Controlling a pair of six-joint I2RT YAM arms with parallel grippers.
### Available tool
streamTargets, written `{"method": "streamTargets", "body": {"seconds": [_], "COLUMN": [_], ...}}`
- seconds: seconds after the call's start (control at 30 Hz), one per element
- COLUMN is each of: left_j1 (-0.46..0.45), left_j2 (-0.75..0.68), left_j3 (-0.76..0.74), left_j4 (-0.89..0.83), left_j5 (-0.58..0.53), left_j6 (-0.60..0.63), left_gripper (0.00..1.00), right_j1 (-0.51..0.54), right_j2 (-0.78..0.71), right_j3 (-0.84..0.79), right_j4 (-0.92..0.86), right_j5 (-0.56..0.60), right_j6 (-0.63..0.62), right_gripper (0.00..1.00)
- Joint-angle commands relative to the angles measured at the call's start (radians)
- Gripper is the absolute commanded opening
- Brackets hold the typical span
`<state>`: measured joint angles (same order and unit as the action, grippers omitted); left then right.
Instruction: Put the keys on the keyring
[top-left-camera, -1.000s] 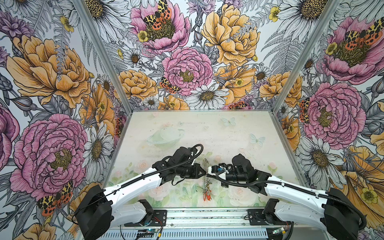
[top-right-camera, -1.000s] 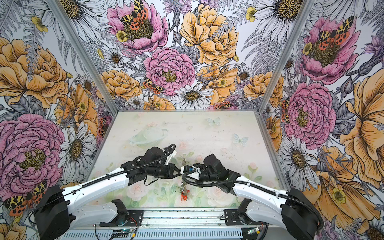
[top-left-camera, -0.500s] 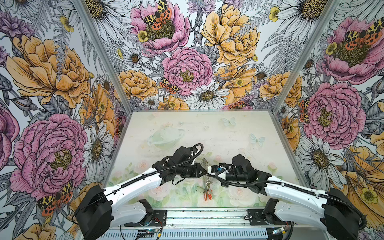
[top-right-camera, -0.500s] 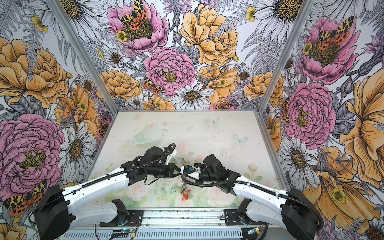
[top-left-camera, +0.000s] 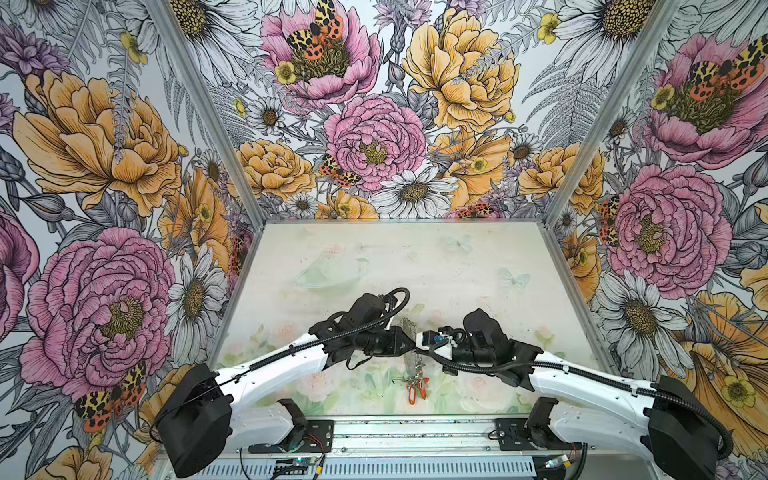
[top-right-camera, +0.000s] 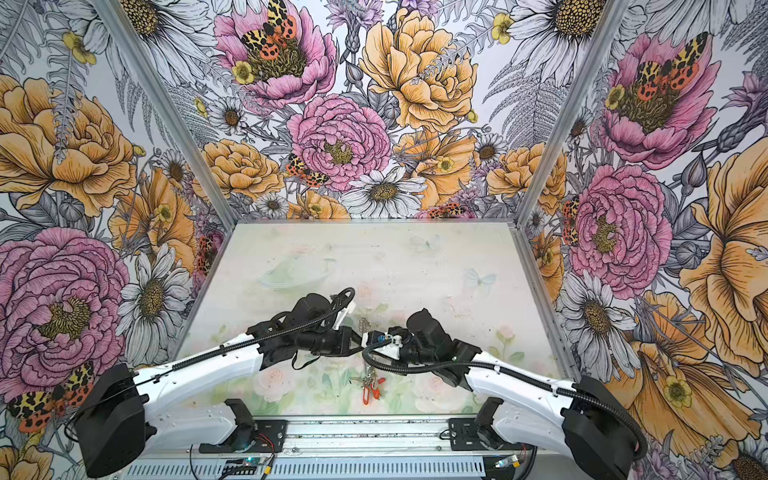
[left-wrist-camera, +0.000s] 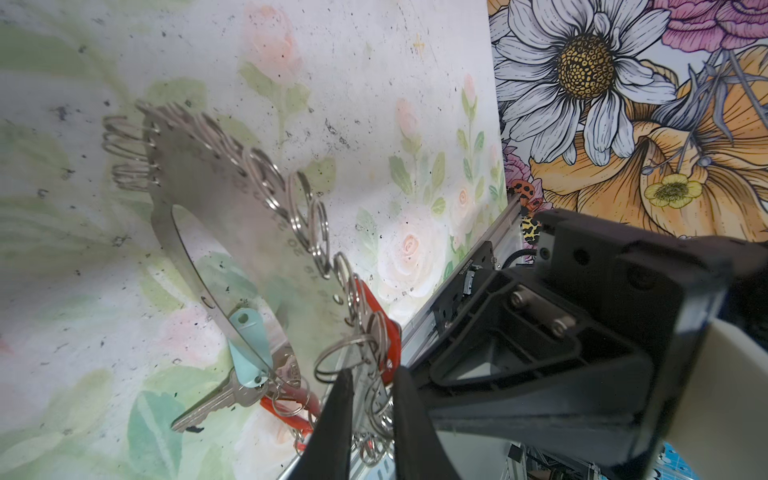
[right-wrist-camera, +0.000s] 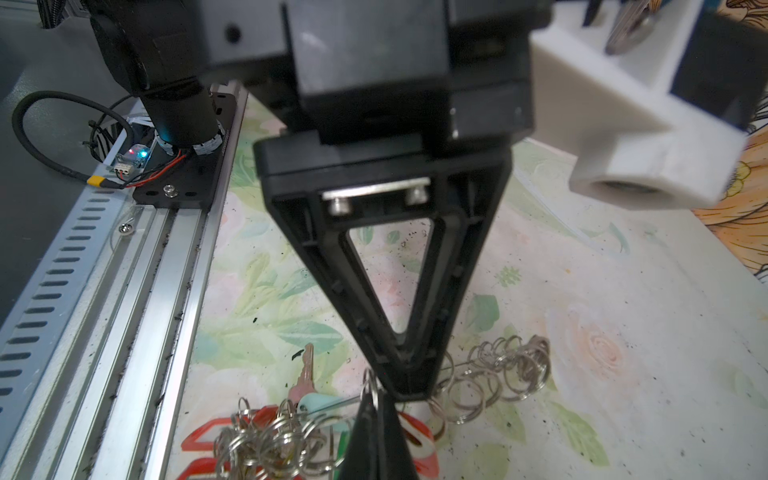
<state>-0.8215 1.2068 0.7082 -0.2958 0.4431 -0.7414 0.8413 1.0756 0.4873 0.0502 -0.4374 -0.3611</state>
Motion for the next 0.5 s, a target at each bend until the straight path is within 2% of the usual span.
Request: {"method": "streamTargets", "body": {"seconds": [0.0, 0.27, 0.47], "left_j1": [0.009, 0.018, 0.019], "left_j2": [0.002, 0.014, 0.008], "left_j3": [-0.024, -0.047, -0.086], "left_j4": [-0.020, 0.016, 0.111], "left_j5": [0.039, 0.068, 0.111], "left_j6": [0.016, 0.009, -0.033], "left_gripper": [0.15, 0.16, 0.16], "right_j1": [0.005, 0.003, 0.002], "right_j2": [-0.022, -0.022, -0.016], "right_j3": [0.001, -0.026, -0.050], "right_j4": [0.106, 0.160, 0.199], "right_j5": [0.013, 0.010, 0.022], "right_j6": [-0.005, 0.003, 0.013], "right_gripper": [0.00, 0.00, 0.00]}}
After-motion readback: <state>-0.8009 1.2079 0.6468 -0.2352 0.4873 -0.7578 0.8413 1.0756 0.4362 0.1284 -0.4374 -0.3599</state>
